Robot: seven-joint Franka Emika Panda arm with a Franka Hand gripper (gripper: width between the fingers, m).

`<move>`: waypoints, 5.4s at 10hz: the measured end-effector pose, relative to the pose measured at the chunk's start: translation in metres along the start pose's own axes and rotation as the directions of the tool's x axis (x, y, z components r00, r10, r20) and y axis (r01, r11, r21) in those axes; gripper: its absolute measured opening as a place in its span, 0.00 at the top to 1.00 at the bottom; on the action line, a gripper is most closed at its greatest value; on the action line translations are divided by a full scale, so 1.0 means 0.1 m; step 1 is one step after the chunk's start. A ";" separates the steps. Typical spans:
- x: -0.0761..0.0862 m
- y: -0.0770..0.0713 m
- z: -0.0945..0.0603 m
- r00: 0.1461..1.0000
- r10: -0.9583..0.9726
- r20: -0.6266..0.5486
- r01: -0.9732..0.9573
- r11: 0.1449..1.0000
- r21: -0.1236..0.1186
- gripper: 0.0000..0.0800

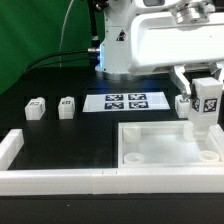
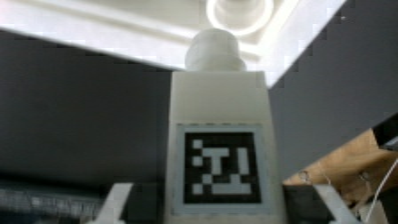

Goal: Assemble one leg

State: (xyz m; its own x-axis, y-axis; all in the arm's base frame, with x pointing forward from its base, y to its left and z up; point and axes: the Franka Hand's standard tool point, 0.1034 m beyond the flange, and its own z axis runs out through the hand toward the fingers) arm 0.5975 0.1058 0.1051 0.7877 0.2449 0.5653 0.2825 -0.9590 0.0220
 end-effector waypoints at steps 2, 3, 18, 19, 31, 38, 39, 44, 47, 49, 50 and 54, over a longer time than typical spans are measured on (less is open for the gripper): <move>0.04 -0.06 0.05 1.000 0.006 -0.004 -0.006 1.000 0.007 0.63; 0.04 -0.06 0.08 1.000 0.007 -0.002 -0.007 1.000 0.008 0.63; -0.11 -0.09 0.28 1.000 -0.026 0.009 0.026 1.000 0.013 0.63; -0.11 -0.09 0.28 1.000 -0.026 0.007 0.026 1.000 0.013 0.63; -0.16 -0.12 0.24 0.999 -0.037 0.024 0.037 0.999 0.016 0.19; -0.20 -0.09 0.27 0.995 -0.056 0.077 0.054 0.998 0.027 0.19; -0.20 -0.04 0.30 0.989 -0.058 0.134 0.054 0.998 0.037 0.19; -0.07 -0.10 0.25 0.852 -0.033 0.523 -0.033 0.993 0.116 0.19; -0.06 -0.06 0.28 0.867 -0.024 0.497 -0.034 0.994 0.107 0.19; -0.06 -0.07 0.29 0.868 -0.026 0.496 -0.032 0.994 0.108 0.19; -0.06 -0.08 0.28 0.868 -0.027 0.495 -0.031 0.994 0.109 0.33; -0.06 -0.08 0.29 0.868 -0.020 0.497 -0.037 0.994 0.106 0.63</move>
Offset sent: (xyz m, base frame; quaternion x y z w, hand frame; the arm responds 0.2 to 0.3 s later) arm 0.0123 0.0095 -0.0090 -0.0029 0.0044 -0.0006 1.0000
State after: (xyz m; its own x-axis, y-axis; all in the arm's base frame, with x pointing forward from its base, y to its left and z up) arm 0.6060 0.1159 0.0775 0.9497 0.3028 0.0802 0.3092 -0.9471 -0.0862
